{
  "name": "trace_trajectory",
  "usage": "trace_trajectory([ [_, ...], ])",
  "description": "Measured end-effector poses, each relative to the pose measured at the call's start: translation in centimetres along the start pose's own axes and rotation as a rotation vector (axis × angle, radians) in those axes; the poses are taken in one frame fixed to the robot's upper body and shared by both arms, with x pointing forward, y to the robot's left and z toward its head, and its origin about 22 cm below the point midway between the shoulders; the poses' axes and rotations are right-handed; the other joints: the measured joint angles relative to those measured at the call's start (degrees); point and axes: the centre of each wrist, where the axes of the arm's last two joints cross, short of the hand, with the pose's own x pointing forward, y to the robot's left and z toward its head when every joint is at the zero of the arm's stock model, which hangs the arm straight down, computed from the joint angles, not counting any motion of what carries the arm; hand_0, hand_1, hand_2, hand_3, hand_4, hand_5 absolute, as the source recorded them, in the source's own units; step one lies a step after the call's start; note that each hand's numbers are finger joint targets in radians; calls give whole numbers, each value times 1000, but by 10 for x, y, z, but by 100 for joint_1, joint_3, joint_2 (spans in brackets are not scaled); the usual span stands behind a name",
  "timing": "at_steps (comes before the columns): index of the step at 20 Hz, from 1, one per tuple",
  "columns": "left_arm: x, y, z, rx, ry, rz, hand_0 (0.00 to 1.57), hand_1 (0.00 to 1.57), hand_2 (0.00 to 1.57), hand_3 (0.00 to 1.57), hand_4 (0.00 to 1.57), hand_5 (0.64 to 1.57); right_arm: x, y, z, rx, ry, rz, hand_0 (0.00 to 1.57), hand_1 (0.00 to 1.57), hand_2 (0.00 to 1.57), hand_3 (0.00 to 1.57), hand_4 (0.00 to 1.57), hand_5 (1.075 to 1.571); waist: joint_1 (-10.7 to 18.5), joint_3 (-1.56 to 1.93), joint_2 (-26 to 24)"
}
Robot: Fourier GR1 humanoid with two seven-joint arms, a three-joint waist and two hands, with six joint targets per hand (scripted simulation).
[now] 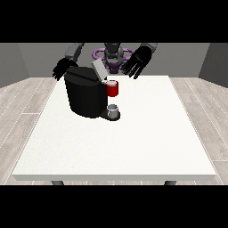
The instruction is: Insert the coffee pod into the coffee machine and close the lid
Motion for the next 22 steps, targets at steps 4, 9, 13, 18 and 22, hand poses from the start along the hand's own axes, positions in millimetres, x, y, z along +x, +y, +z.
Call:
trace_trajectory([
  [4, -8, -35, 2, 18, -3, 226, 0, 0, 0, 0, 249, 1571, -15, -15, 9, -51, 54, -2, 0, 0, 0, 0, 430, 1571, 315, -2, -418],
  [9, -28, -89, 17, 16, 8, 545, 0, 0, 0, 0, 0, 1571, -31, -31, 27, -98, 121, -2, 0, 0, 0, 0, 445, 1571, 667, -5, -1063],
  [13, -52, -131, 41, 14, 48, 696, 0, 0, 0, 0, 191, 1571, -37, -50, 40, -104, 147, 28, 0, 0, 0, 0, 357, 1571, 885, -4, -1546],
  [18, -68, -163, 64, 16, 107, 850, 0, 0, 0, 0, 0, 1571, -25, -53, 37, -43, 120, 62, 0, 0, 0, 0, 289, 1571, 1145, -2, -1904],
  [22, -86, -178, 86, 30, 159, 920, 0, 0, 0, 0, 0, 1571, 0, -48, 27, 45, 77, 63, 0, 0, 0, 0, 0, 1571, 1186, -3, -2072],
])
